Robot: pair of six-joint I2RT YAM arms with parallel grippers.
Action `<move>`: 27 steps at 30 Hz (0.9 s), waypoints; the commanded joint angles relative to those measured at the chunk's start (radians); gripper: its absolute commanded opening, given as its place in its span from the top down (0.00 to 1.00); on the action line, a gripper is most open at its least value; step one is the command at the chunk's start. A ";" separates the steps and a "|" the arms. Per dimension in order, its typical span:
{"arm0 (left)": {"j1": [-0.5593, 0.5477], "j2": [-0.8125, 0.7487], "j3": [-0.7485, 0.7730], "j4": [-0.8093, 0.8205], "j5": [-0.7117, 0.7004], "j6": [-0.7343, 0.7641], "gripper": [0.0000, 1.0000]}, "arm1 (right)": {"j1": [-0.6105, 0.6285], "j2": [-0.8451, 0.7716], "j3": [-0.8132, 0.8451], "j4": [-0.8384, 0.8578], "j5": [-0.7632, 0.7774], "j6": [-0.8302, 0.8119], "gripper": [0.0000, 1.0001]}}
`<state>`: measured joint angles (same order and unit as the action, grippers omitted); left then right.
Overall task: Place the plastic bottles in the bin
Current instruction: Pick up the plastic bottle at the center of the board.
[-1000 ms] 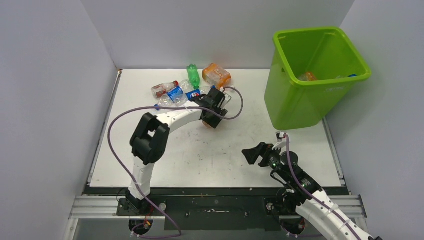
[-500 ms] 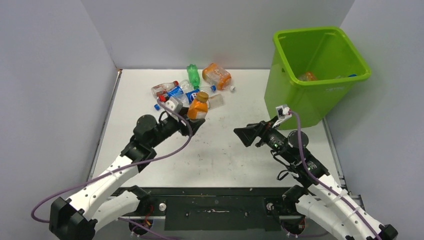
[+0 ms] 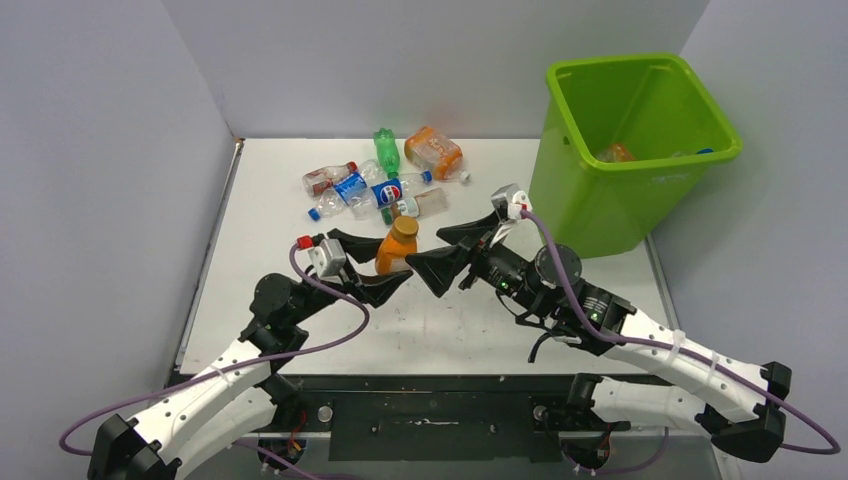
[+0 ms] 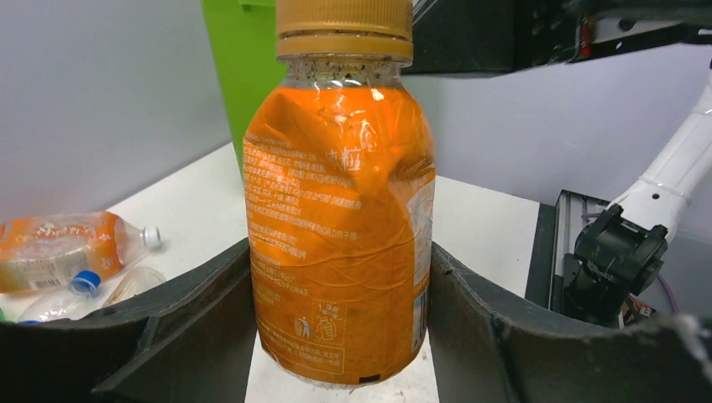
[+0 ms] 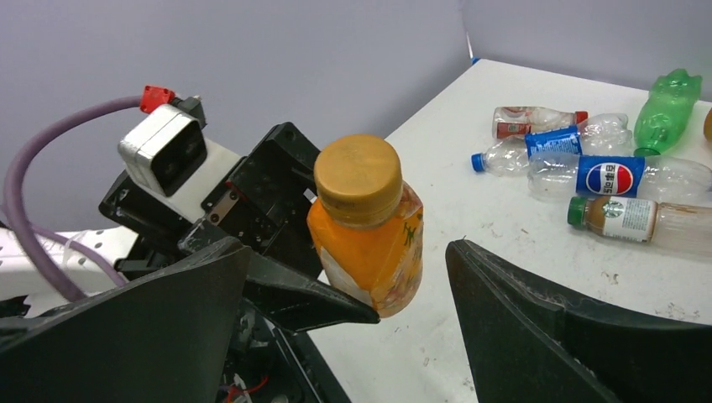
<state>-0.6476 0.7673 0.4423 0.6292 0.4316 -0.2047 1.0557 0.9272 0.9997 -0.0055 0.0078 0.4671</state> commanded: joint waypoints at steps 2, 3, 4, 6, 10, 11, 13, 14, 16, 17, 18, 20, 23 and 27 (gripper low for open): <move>-0.013 -0.035 0.006 0.110 0.005 0.003 0.73 | 0.061 0.068 0.039 0.129 0.143 -0.059 0.09; -0.016 -0.036 0.006 0.111 0.003 0.004 0.73 | 0.072 0.082 0.041 0.144 0.162 -0.063 0.08; -0.019 -0.036 0.005 0.111 0.004 0.005 0.73 | 0.083 0.097 0.044 0.157 0.184 -0.065 0.07; -0.023 -0.036 0.009 0.103 0.012 0.011 0.73 | 0.094 0.119 0.043 0.191 0.222 -0.065 0.06; -0.030 -0.043 0.015 0.080 0.010 0.031 0.73 | 0.111 0.149 0.041 0.273 0.257 -0.071 0.00; -0.032 -0.047 0.014 0.078 0.007 0.034 0.73 | 0.114 0.159 0.046 0.278 0.259 -0.074 0.03; -0.038 -0.055 0.010 0.076 0.001 0.044 0.73 | 0.119 0.181 0.071 0.266 0.262 -0.078 0.06; -0.041 -0.058 0.009 0.071 -0.004 0.050 0.73 | 0.122 0.192 0.083 0.257 0.261 -0.082 0.07; -0.045 -0.064 0.010 0.061 -0.009 0.063 0.73 | 0.129 0.202 0.091 0.249 0.271 -0.089 0.11; -0.045 -0.066 0.010 0.058 -0.011 0.066 0.73 | 0.131 0.203 0.090 0.248 0.274 -0.089 0.14; -0.045 -0.068 0.009 0.058 -0.014 0.067 0.73 | 0.132 0.201 0.090 0.247 0.278 -0.092 0.17; -0.046 -0.069 0.010 0.059 -0.010 0.065 0.73 | 0.133 0.197 0.086 0.240 0.287 -0.096 0.24; -0.046 -0.066 0.013 0.060 -0.006 0.064 0.73 | 0.133 0.196 0.091 0.224 0.292 -0.109 0.36; -0.045 -0.065 0.012 0.060 -0.004 0.062 0.73 | 0.132 0.201 0.104 0.197 0.277 -0.139 0.50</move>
<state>-0.6884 0.7128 0.4419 0.6437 0.4267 -0.1486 1.1885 1.1301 1.0496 0.1852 0.2630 0.3714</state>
